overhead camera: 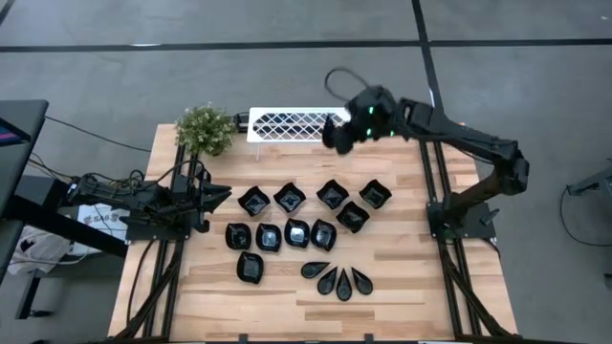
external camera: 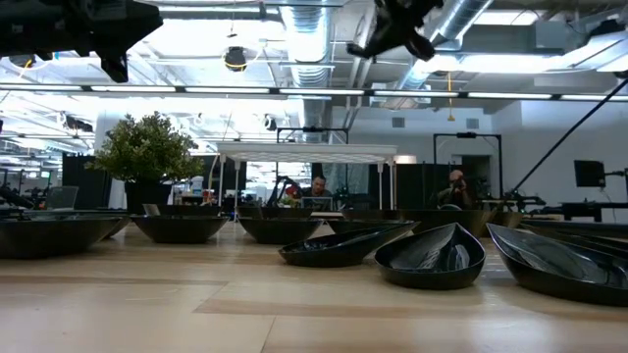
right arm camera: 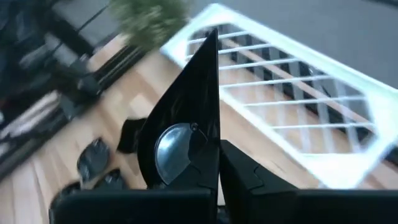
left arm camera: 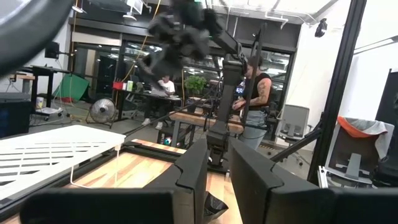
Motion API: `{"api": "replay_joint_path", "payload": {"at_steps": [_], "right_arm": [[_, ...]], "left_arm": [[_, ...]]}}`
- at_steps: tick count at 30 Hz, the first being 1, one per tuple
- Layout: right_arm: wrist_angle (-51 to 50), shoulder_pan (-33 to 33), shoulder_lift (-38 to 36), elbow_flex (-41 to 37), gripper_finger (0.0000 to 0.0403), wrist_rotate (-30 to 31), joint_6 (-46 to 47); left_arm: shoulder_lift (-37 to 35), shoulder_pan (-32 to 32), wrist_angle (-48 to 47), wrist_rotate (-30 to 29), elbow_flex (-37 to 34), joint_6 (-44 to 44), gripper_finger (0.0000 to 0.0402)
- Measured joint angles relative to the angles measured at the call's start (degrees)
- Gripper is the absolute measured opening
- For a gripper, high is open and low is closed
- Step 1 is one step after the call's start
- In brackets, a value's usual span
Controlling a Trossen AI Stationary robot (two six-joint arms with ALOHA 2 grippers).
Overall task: Pick & Place Mini shaped plates
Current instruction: Put the drop-shaped plate on the shelf
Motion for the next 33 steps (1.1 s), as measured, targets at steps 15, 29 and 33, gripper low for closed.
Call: {"api": "replay_joint_path", "payload": {"at_steps": [15,29,33], "right_arm": [[-6.7,-14.5,10.6,4.3,0.0000,-8.6,-0.2],[-16.0,-17.7,24.9,14.9,0.0000,-9.1,-2.7],[-15.7,-18.4,24.6,14.7,0.0000,-7.8,-1.5]], "left_arm": [[0.0,0.0,0.0,-3.0,0.0,0.0,0.0067],[0.0,0.0,0.0,-3.0,0.0,0.0,0.0067],[0.0,0.0,0.0,-3.0,0.0,0.0,0.0067]]}}
